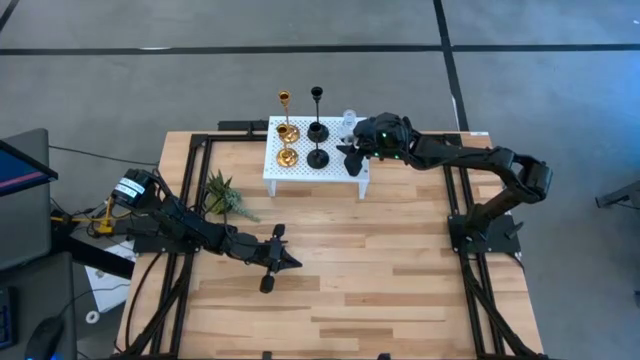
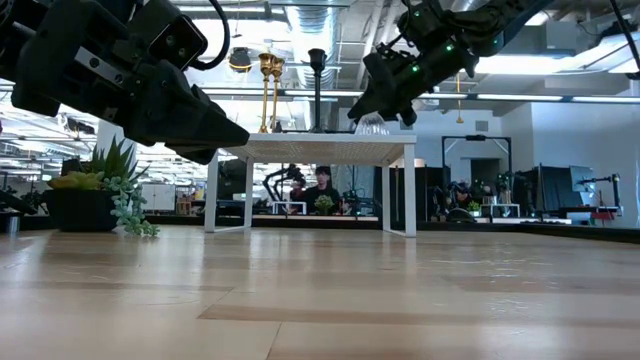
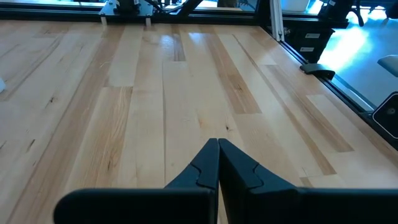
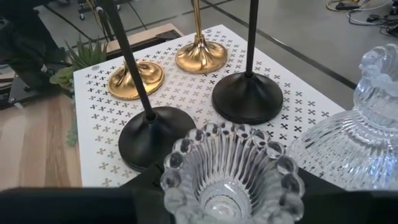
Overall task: Pick & Place candle stick holders
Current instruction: Put the transparent glass candle holder on the shelf, then return to Home Position
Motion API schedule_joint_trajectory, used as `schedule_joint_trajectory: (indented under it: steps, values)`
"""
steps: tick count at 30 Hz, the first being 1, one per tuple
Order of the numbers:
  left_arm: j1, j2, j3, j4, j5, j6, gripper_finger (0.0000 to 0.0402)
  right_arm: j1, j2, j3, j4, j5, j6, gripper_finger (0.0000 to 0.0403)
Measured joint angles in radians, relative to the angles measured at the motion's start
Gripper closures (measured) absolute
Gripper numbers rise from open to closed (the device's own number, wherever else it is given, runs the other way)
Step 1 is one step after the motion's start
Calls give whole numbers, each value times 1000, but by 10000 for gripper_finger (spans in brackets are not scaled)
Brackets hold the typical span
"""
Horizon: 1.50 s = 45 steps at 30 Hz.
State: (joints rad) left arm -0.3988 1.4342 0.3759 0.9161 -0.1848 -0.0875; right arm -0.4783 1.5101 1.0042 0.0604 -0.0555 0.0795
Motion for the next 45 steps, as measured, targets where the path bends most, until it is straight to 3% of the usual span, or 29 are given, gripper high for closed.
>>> schedule_joint_trajectory:
  steps: [19,35,45]
  values:
    - [0,0,0,-2,0,0,398,14,0,-1,-3,0,-1,249]
    - [0,0,0,-3,0,0,398,14,1,-1,-16,0,-3,169]
    - [0,0,0,-3,0,0,398,20,-7,15,-44,0,-8,163]
